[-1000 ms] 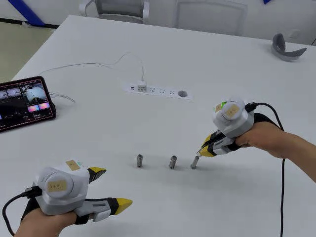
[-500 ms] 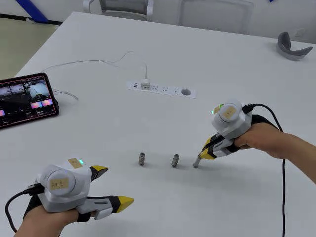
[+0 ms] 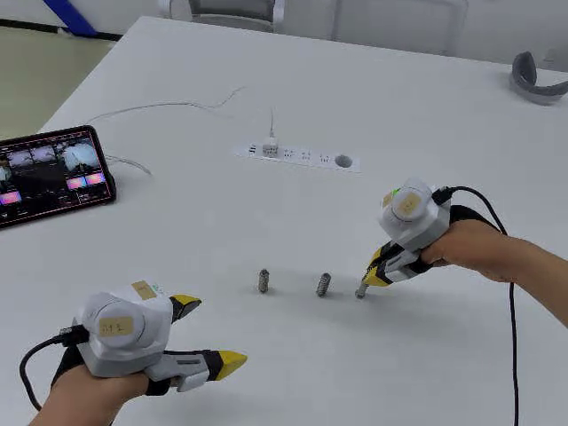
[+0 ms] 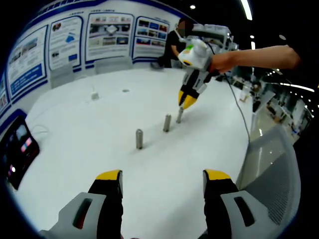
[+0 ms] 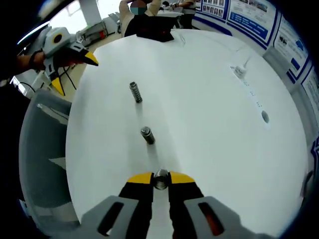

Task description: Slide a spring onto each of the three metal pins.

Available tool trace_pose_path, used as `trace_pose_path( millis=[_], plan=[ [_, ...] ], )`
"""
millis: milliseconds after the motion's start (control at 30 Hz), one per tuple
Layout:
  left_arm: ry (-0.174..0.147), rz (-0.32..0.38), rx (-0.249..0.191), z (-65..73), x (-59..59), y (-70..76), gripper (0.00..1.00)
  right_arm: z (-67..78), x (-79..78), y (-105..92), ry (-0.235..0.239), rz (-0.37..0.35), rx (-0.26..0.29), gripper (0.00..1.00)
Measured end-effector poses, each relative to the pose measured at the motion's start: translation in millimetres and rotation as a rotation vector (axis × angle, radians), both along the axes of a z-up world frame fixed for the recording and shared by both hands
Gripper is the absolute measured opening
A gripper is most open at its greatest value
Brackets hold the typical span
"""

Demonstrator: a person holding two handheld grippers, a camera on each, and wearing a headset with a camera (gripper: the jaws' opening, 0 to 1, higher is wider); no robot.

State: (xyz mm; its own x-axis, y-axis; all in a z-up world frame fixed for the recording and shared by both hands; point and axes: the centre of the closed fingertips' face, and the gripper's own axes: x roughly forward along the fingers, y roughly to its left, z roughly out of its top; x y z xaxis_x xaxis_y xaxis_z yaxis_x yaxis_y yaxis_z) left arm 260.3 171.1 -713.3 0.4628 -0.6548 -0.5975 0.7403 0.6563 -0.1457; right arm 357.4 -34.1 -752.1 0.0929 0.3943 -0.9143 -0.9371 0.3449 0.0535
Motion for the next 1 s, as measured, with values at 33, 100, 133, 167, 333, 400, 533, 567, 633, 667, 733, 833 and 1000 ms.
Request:
trace_pose_path(
  millis=[33, 100, 133, 167, 333, 400, 533, 567, 633, 667, 733, 833, 1000],
  plan=[
    [0.000, -0.001, 0.000, -0.1, -0.1, 0.0, 0.67, -1.4, 0.6, 0.4, 0.000, 0.000, 0.000, 0.13],
    [0.000, -0.002, 0.002, 0.2, -0.7, -0.1, 0.67, -5.3, 1.3, 0.8, 0.001, 0.000, -0.003, 0.13],
    [0.000, -0.002, 0.002, 0.2, -1.0, -0.3, 0.67, -6.8, 1.1, 0.9, 0.003, 0.000, -0.005, 0.13],
    [0.001, -0.001, 0.002, 0.4, -1.3, -0.2, 0.67, -7.5, 0.2, 1.6, 0.002, -0.001, -0.007, 0.13],
    [0.004, 0.009, -0.002, 0.2, -3.7, -0.1, 0.66, -15.0, 0.8, 2.4, -0.001, -0.002, -0.010, 0.13],
    [0.007, 0.009, -0.002, -0.8, -5.4, -1.0, 0.66, -17.0, 0.5, 2.3, 0.001, -0.004, -0.010, 0.13],
    [0.012, 0.011, -0.005, -2.5, -7.9, -2.4, 0.66, -21.3, -0.4, 1.6, 0.005, -0.005, -0.013, 0.13],
    [0.013, 0.012, -0.005, -2.5, -8.4, -2.6, 0.66, -22.4, -0.2, 1.2, 0.006, -0.005, -0.014, 0.13],
    [0.015, 0.011, -0.007, -1.9, -9.1, -3.5, 0.66, -24.3, 0.3, 0.1, 0.008, -0.009, -0.015, 0.13],
    [0.014, 0.009, -0.004, -2.3, -9.3, -3.4, 0.66, -25.5, 0.1, -0.4, 0.010, -0.010, -0.015, 0.13],
    [0.014, 0.008, -0.004, -2.6, -9.2, -3.1, 0.66, -27.0, -0.2, -0.3, 0.013, -0.012, -0.014, 0.13],
    [0.013, 0.012, -0.004, -2.0, -8.7, -2.5, 0.66, -29.7, -1.1, 0.3, 0.014, -0.014, -0.015, 0.13],
    [0.013, 0.012, -0.006, -0.5, -7.6, -2.3, 0.67, -33.1, -1.6, 0.6, 0.018, -0.021, -0.014, 0.13]
  ],
)
